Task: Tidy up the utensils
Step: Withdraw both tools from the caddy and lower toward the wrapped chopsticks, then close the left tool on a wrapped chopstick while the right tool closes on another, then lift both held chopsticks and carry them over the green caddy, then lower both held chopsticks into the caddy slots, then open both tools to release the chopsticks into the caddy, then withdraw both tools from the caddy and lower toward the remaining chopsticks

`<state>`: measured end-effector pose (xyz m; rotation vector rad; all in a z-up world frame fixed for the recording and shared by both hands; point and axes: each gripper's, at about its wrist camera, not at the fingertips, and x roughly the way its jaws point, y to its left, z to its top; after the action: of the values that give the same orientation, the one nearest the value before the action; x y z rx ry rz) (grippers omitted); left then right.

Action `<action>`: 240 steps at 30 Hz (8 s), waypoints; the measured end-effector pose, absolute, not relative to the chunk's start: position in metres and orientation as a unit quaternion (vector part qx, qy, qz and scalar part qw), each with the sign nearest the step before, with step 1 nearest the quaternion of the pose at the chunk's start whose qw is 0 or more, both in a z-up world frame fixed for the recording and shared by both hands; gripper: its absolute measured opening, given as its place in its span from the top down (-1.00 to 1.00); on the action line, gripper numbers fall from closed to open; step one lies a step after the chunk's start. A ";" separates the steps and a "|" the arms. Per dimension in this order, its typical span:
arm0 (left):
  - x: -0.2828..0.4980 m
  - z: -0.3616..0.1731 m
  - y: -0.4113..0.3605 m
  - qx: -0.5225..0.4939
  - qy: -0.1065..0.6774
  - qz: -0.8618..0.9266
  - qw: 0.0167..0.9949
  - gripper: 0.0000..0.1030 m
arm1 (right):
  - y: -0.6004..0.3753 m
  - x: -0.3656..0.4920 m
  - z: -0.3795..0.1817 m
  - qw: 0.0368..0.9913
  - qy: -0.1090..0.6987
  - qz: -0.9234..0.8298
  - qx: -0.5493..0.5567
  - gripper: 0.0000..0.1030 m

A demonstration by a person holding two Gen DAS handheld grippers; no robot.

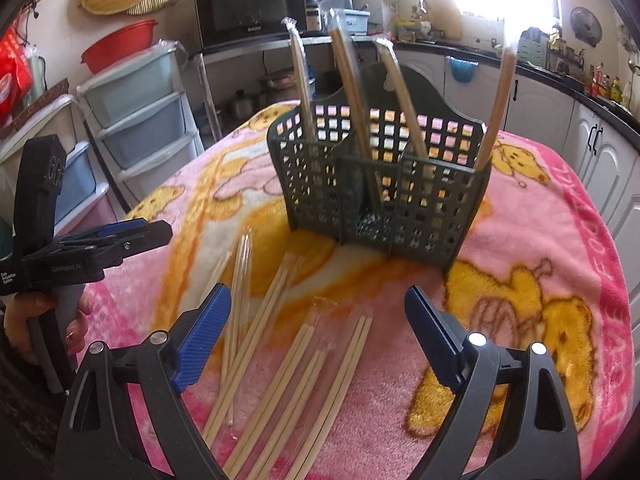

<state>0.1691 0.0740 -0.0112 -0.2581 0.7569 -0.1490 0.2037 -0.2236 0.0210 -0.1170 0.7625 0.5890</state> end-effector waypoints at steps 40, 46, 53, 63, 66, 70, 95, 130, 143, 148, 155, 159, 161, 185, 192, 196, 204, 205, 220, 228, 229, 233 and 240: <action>0.217 -0.063 0.064 -0.186 0.448 -0.119 0.867 0.74 | -0.243 0.274 -0.041 0.833 0.496 0.245 0.013 0.73; 0.222 -0.065 0.069 -0.192 0.449 -0.123 0.864 0.82 | -0.248 0.275 -0.040 0.832 0.495 0.248 0.029 0.74; 0.227 -0.068 0.079 -0.227 0.455 -0.133 0.851 0.88 | -0.259 0.272 -0.031 0.839 0.483 0.249 0.030 0.75; 0.220 -0.043 0.088 -0.236 0.422 -0.138 0.865 0.91 | -0.267 0.261 -0.003 0.859 0.440 0.261 0.035 0.76; 0.216 -0.028 0.088 -0.228 0.404 -0.141 0.875 0.91 | -0.266 0.256 0.007 0.865 0.426 0.263 0.029 0.76; 0.211 -0.011 0.085 -0.221 0.386 -0.146 0.884 0.92 | -0.262 0.249 0.018 0.874 0.405 0.269 0.021 0.77; 0.202 0.091 0.039 -0.182 0.269 -0.215 0.921 0.93 | -0.259 0.214 0.102 0.920 0.255 0.296 0.002 0.91; 0.240 0.220 0.043 -0.135 0.097 -0.180 0.969 0.93 | -0.245 0.253 0.219 0.959 0.030 0.281 0.001 0.91; 0.273 0.187 0.038 -0.139 0.104 -0.144 0.974 0.93 | -0.233 0.300 0.181 0.967 0.036 0.254 0.003 0.91; 0.281 0.170 0.033 -0.133 0.112 -0.137 0.975 0.93 | -0.226 0.304 0.168 0.967 0.040 0.251 -0.002 0.91; 0.292 0.150 0.026 -0.132 0.127 -0.141 0.973 0.93 | -0.218 0.309 0.153 0.967 0.046 0.249 -0.003 0.91; 0.294 0.141 0.021 -0.120 0.132 -0.141 0.974 0.93 | -0.214 0.310 0.144 0.968 0.051 0.245 -0.008 0.90; 0.295 0.136 0.020 -0.119 0.137 -0.141 0.973 0.93 | -0.213 0.310 0.140 0.968 0.055 0.243 -0.010 0.90; 0.283 0.111 0.023 -0.129 0.187 -0.155 0.961 0.35 | -0.220 0.296 0.126 0.971 0.075 0.228 -0.015 0.16; 0.272 0.110 0.035 -0.148 0.196 -0.152 0.957 -0.30 | -0.233 0.286 0.123 0.971 0.111 0.211 -0.004 -0.11; 0.263 0.110 0.041 -0.152 0.197 -0.143 0.958 -0.70 | -0.239 0.280 0.123 0.969 0.127 0.210 0.003 -0.15; 0.245 0.110 0.052 -0.165 0.198 -0.136 0.957 -0.80 | -0.247 0.267 0.124 0.965 0.146 0.217 0.010 -0.19; 0.242 0.110 0.054 -0.167 0.198 -0.135 0.956 -0.80 | -0.248 0.265 0.124 0.965 0.147 0.217 0.009 -0.19; 0.219 0.097 0.056 -0.163 0.208 -0.124 0.956 -0.80 | -0.248 0.224 0.116 0.955 0.167 0.244 -0.014 -0.21; 0.211 0.086 0.054 -0.161 0.219 -0.121 0.955 -0.80 | -0.245 0.213 0.101 0.949 0.193 0.249 -0.022 -0.21; 0.210 0.085 0.054 -0.161 0.221 -0.121 0.954 -0.80 | -0.244 0.212 0.097 0.947 0.200 0.250 -0.023 -0.21; 0.208 0.078 0.053 -0.160 0.232 -0.120 0.952 -0.80 | -0.242 0.208 0.089 0.943 0.215 0.252 -0.030 -0.21; 0.206 0.062 0.049 -0.154 0.254 -0.116 0.948 -0.80 | -0.237 0.201 0.071 0.931 0.247 0.268 -0.033 -0.21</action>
<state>0.2062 0.0492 0.0622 -0.3133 0.5162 -0.2355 0.2005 -0.2368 0.0710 -0.0669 0.5058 0.5478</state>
